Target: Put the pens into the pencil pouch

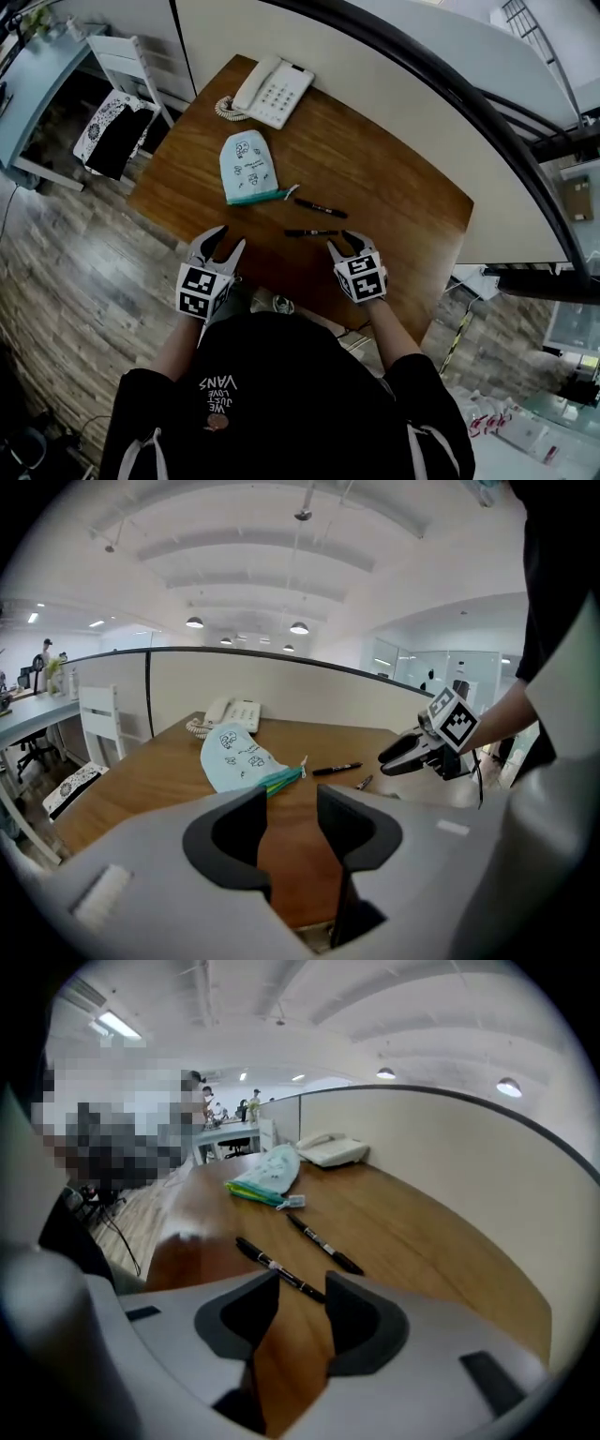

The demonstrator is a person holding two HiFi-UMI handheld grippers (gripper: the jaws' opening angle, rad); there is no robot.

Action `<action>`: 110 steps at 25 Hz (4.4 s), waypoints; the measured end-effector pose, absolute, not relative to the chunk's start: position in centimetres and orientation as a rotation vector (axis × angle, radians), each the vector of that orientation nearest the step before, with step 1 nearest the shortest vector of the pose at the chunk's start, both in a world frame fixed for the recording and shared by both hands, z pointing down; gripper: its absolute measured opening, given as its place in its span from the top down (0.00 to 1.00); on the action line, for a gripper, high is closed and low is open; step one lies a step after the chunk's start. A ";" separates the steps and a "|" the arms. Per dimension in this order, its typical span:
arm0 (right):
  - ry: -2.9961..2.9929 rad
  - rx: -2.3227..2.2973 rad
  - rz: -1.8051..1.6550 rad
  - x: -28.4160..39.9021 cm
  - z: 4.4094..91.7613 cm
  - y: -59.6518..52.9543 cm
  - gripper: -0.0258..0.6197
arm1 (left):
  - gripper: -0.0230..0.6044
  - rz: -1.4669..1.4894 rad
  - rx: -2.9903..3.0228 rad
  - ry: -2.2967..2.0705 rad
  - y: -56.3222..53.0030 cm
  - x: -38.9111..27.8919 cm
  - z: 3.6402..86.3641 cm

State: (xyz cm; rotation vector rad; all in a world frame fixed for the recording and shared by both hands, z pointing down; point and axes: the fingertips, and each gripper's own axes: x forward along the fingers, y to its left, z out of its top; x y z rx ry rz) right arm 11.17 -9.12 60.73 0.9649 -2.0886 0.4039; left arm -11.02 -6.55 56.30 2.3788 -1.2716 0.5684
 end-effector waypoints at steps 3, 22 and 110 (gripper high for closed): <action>-2.041 0.880 0.358 10.8 61.8 -9.6 0.77 | 0.72 0.586 2.387 -1.227 -7.5 -11.9 57.3; -1.939 0.402 0.205 9.5 66.0 -9.5 0.85 | 0.72 0.708 2.413 -1.110 -11.5 -14.3 60.5; -2.215 1.232 0.916 4.0 60.7 -15.9 0.88 | 0.92 0.349 2.470 -0.899 -17.4 -9.7 56.7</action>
